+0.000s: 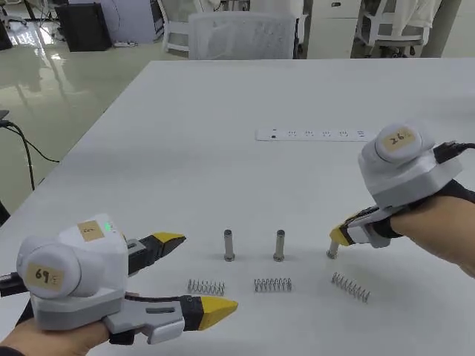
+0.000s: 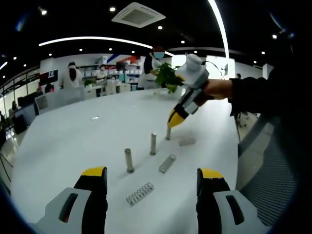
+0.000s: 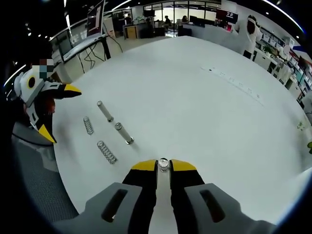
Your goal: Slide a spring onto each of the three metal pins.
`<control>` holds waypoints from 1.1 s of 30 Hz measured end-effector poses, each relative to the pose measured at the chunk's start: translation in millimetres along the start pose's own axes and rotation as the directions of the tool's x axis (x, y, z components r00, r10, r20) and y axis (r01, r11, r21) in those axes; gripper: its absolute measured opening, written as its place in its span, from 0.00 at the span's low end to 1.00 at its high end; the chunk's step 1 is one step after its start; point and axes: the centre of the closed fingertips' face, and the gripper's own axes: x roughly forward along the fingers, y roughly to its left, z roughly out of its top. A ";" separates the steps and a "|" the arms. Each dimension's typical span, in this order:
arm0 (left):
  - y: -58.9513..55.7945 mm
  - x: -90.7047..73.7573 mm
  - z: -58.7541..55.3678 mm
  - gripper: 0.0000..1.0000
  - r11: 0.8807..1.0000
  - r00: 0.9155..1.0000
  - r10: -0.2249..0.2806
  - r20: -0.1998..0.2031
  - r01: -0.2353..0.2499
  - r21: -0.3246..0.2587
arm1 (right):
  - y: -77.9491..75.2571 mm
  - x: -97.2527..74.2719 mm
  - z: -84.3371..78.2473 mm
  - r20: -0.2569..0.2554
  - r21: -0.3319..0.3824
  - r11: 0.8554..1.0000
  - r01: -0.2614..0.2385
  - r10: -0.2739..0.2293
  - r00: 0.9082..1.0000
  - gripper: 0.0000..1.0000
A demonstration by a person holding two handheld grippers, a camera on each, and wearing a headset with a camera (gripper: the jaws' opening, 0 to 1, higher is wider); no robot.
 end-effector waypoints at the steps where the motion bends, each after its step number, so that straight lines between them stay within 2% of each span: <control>1: -0.2 0.1 -0.1 0.71 1.000 1.000 -0.001 0.000 0.001 0.001 | -0.2 -0.2 -0.3 0.001 0.000 1.000 0.001 -0.001 1.000 0.08; 10: -0.3 -0.3 0.7 0.71 1.000 1.000 -0.001 0.003 0.001 -0.001 | -5.1 -13.2 -1.2 0.019 -0.024 1.000 0.009 -0.009 1.000 0.11; 16: -1.0 -0.2 2.1 0.71 1.000 1.000 -0.003 0.008 0.003 0.000 | 3.2 -21.1 -17.2 -0.004 -0.069 0.997 -0.037 0.037 0.999 0.15; 20: -2.0 0.5 2.6 0.70 1.000 1.000 -0.007 0.008 0.007 -0.001 | 14.3 -24.2 -35.5 -0.056 -0.121 0.990 -0.077 0.071 0.996 0.16; 26: -3.8 1.8 3.3 0.70 1.000 1.000 -0.015 0.008 0.015 0.002 | 24.4 -17.0 -61.0 -0.144 -0.165 0.979 -0.116 0.092 0.985 0.16; 33: -3.9 1.2 3.7 0.70 1.000 1.000 -0.018 0.011 0.018 0.000 | 26.4 -7.4 -74.4 -0.204 -0.192 0.972 -0.134 0.094 0.974 0.15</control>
